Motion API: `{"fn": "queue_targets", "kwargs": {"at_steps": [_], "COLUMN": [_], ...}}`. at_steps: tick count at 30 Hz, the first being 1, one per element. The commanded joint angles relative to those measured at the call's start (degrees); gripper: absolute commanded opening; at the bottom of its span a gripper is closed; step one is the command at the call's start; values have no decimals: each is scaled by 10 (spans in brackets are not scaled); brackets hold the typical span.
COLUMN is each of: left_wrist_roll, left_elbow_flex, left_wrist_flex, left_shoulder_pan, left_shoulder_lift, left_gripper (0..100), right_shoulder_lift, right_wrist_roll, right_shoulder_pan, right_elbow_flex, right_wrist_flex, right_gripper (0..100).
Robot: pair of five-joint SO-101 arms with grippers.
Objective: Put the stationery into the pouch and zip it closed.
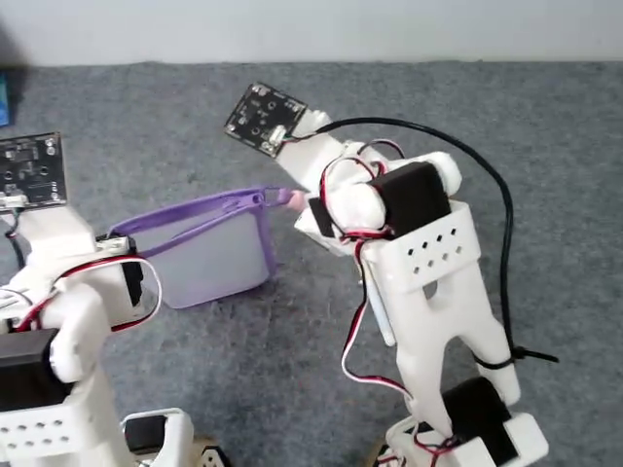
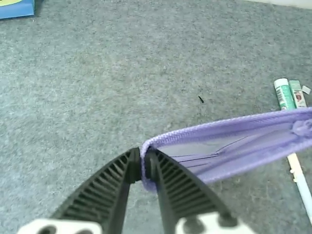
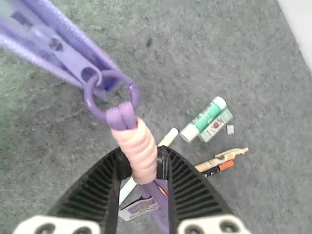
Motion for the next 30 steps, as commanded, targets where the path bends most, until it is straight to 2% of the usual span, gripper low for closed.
{"fn": "queue_targets", "kwargs": {"at_steps": [1, 5, 9, 11, 15, 17, 22, 26, 30], "left_wrist_roll": [-4, -4, -4, -4, -3, -2, -2, -2, -2], "left_elbow_flex": [-6, -6, -6, -6, -6, -6, -6, -6, -6], "left_wrist_flex": [0, 1, -2, -2, -2, -2, -2, -2, -2], "left_shoulder_pan": [-15, -15, -14, -7, 18, 23, 21, 22, 20], "left_shoulder_lift": [-4, -4, -4, -4, -4, -4, -4, -4, -4], "left_gripper": [9, 9, 9, 9, 9, 9, 9, 9, 9], "right_shoulder_lift": [-42, -51, -68, -82, -131, -159, -211, -215, -182], "right_wrist_roll": [6, 20, 20, 11, -62, -71, -72, -91, -131], "right_shoulder_pan": [36, 51, 29, 11, -28, -43, -34, 50, 117], "right_elbow_flex": [0, 1, -1, -1, -3, -3, -3, 45, 171], "right_wrist_flex": [23, 23, 22, 23, 22, 22, 22, 22, 20], "right_gripper": [9, 9, 39, 118, 373, 443, 372, 319, 310]}}
